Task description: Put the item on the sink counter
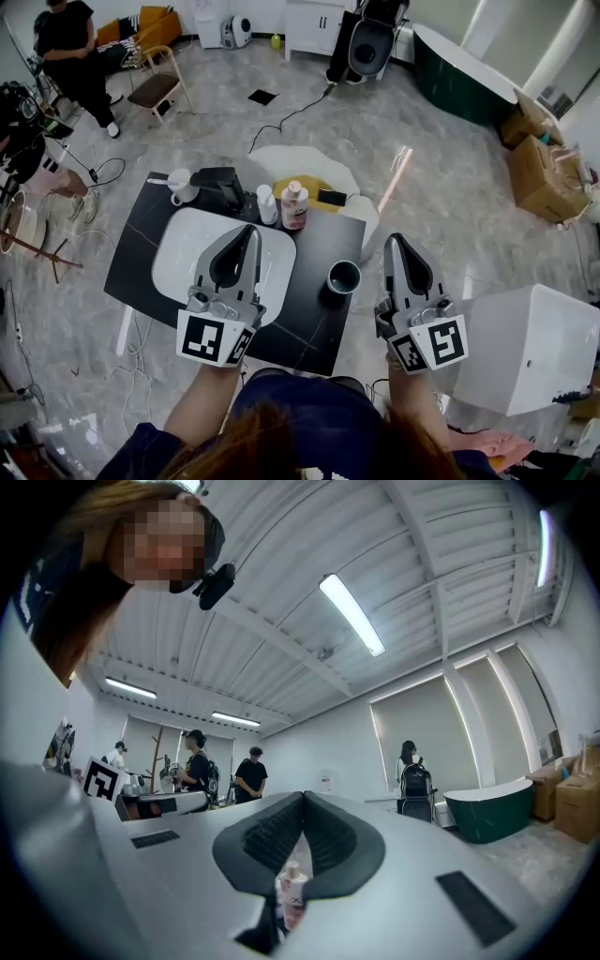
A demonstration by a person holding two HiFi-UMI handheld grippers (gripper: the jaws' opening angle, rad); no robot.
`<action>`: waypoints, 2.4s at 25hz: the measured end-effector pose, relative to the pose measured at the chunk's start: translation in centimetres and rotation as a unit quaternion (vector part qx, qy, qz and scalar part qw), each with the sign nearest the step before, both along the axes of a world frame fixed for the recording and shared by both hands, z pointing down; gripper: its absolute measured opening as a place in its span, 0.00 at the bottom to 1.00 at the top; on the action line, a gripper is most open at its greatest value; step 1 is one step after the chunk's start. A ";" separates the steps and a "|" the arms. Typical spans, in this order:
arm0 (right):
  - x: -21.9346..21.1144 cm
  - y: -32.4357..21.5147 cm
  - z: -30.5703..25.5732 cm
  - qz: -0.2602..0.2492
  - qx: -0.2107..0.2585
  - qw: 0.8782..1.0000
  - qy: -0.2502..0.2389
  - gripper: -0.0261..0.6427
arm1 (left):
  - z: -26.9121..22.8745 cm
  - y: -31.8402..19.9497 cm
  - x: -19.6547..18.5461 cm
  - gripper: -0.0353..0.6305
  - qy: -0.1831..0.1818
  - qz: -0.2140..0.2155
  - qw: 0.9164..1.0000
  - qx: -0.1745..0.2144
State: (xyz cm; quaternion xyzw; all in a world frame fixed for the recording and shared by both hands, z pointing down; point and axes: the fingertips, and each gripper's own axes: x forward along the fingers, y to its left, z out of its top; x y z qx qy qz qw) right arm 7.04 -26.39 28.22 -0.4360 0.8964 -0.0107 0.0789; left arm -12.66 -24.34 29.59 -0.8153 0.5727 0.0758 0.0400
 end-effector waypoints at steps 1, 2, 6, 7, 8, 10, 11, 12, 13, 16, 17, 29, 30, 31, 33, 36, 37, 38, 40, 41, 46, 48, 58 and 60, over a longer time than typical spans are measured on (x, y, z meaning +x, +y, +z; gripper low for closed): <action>0.1 0.1 -0.2 0.000 0.002 1.000 0.000 0.06 | -0.2 0.1 0.0 0.09 0.000 0.000 1.000 0.001; 0.1 0.3 -0.3 0.001 0.003 1.000 -0.001 0.06 | -0.3 0.2 0.0 0.09 -0.001 0.000 1.000 0.003; 0.4 0.7 -0.8 0.006 0.008 1.000 -0.001 0.06 | -1.1 0.6 0.1 0.09 -0.003 0.002 1.000 0.009; 0.5 0.8 -0.8 0.008 0.008 1.000 -0.001 0.06 | -1.3 0.6 0.2 0.09 -0.004 0.003 1.000 0.010; 0.6 0.8 -0.8 0.009 0.008 1.000 -0.001 0.06 | -1.4 0.6 0.3 0.09 -0.004 0.003 1.000 0.010; 0.9 0.9 -0.8 0.012 0.007 1.000 -0.001 0.06 | -1.5 0.7 0.4 0.09 -0.005 0.003 1.000 0.011; 0.9 1.0 -0.8 0.012 0.007 1.000 -0.002 0.06 | -1.7 0.8 0.5 0.09 -0.005 0.003 1.000 0.012; 1.0 1.1 -0.8 0.013 0.008 1.000 -0.002 0.06 | -1.8 0.8 0.5 0.09 -0.005 0.003 1.000 0.014; 1.0 1.1 -0.8 0.014 0.008 1.000 -0.002 0.06 | -2.0 0.9 0.5 0.09 -0.005 0.003 1.000 0.016; 1.2 1.2 -0.7 0.015 0.009 1.000 0.001 0.06 | -2.2 1.0 0.6 0.09 -0.004 0.002 1.000 0.020; 1.3 1.2 -0.5 0.016 0.008 1.000 0.001 0.06 | -2.2 1.1 0.7 0.09 -0.003 0.002 1.000 0.021; 1.8 1.8 -0.1 0.013 0.007 1.000 0.000 0.06 | -2.3 2.1 1.5 0.09 -0.008 0.000 1.000 0.020; 1.8 1.8 0.0 0.013 0.007 1.000 0.000 0.06 | -2.3 2.2 1.5 0.09 -0.008 0.000 1.000 0.020; 1.9 1.8 0.0 0.013 0.007 1.000 0.001 0.06 | -2.3 2.2 1.6 0.09 -0.008 0.000 1.000 0.020; 2.0 1.9 0.1 0.013 0.006 1.000 0.001 0.06 | -2.2 2.3 1.8 0.09 -0.008 0.000 1.000 0.019; 2.0 2.0 0.4 0.011 0.004 1.000 0.001 0.06 | -2.0 2.5 2.0 0.09 -0.008 0.000 1.000 0.017; 2.0 2.0 0.4 0.011 0.005 1.000 0.001 0.06 | -2.0 2.5 1.9 0.09 -0.008 -0.001 1.000 0.017; 1.9 2.0 0.4 0.010 0.006 1.000 0.001 0.06 | -2.0 2.5 1.9 0.09 -0.008 -0.001 1.000 0.018; 1.9 2.0 0.3 0.009 0.006 1.000 0.001 0.06 | -2.1 2.5 1.9 0.09 -0.008 -0.002 1.000 0.018; 1.9 2.0 0.3 0.009 0.006 1.000 0.001 0.06 | -2.1 2.6 1.9 0.09 -0.009 -0.003 1.000 0.018; 2.2 1.9 0.2 0.006 0.006 1.000 0.000 0.06 | -2.1 2.6 2.2 0.09 -0.009 -0.006 1.000 0.017; 2.2 2.0 0.2 0.006 0.006 1.000 0.000 0.06 | -2.0 2.7 2.2 0.09 -0.009 -0.006 1.000 0.017; 2.3 2.2 0.3 0.006 0.008 1.000 -0.001 0.06 | -1.9 2.9 2.2 0.09 -0.010 -0.007 1.000 0.017; 2.3 2.2 0.3 0.005 0.009 1.000 -0.002 0.06 | -1.9 2.9 2.2 0.09 -0.010 -0.007 1.000 0.017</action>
